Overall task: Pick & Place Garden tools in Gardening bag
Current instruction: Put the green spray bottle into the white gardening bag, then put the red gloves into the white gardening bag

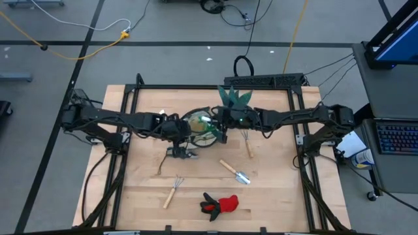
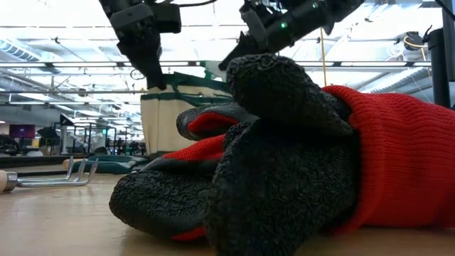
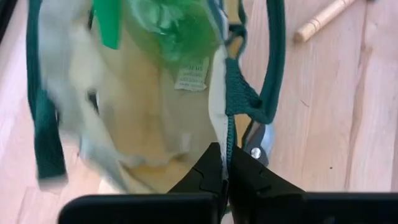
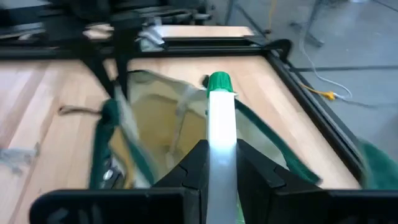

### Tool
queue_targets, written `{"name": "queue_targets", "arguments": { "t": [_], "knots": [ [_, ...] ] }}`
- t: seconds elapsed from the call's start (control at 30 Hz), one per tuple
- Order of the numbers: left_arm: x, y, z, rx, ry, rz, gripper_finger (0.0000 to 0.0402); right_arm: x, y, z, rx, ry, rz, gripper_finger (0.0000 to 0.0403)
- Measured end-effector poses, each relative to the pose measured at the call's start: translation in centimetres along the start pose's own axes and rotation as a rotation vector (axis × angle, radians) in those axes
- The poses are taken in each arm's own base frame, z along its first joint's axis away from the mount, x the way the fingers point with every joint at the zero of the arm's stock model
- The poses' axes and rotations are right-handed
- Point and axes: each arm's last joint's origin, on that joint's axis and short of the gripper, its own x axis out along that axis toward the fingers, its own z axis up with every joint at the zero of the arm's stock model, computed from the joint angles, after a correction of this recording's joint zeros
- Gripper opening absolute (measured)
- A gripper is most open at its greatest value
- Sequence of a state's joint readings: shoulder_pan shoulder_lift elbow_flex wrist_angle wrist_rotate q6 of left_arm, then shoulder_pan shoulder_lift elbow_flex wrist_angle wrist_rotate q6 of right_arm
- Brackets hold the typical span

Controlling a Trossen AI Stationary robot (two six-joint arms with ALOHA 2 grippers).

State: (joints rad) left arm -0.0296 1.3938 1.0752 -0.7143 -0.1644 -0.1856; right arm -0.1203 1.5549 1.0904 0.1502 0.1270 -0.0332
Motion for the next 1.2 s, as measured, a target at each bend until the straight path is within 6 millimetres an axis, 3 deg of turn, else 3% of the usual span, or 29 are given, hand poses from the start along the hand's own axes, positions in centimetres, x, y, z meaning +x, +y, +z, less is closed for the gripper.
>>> {"name": "queue_targets", "arguments": {
  "t": [0.2,0.33,0.53,0.77,0.93,1.2],
  "knots": [
    [0.2,0.0,-0.2,0.004,0.023,0.005,0.0019,0.1,-0.4,-3.3,0.089,-0.075,-0.024,0.0048],
    [0.2,0.0,-0.3,0.012,0.029,0.006,0.0007,0.0,-0.9,-4.3,0.101,-0.127,-0.032,0.0048],
    [0.2,0.0,-0.3,0.047,0.029,0.006,0.0022,0.0,-1.2,-4.7,0.081,-0.092,-0.041,0.0058],
    [0.2,0.0,-0.2,0.065,0.021,0.004,0.0006,-0.2,-1.3,-4.3,0.004,-0.126,-0.051,0.0122],
    [0.2,0.0,-0.2,0.087,0.02,0.004,0.0033,-0.2,-1.3,-4.2,-0.008,-0.131,-0.05,0.0158],
    [0.2,0.1,-0.1,0.089,0.016,0.022,0.0046,-0.4,-0.9,-4.0,-0.063,-0.147,-0.042,0.0169]
  ]
}}
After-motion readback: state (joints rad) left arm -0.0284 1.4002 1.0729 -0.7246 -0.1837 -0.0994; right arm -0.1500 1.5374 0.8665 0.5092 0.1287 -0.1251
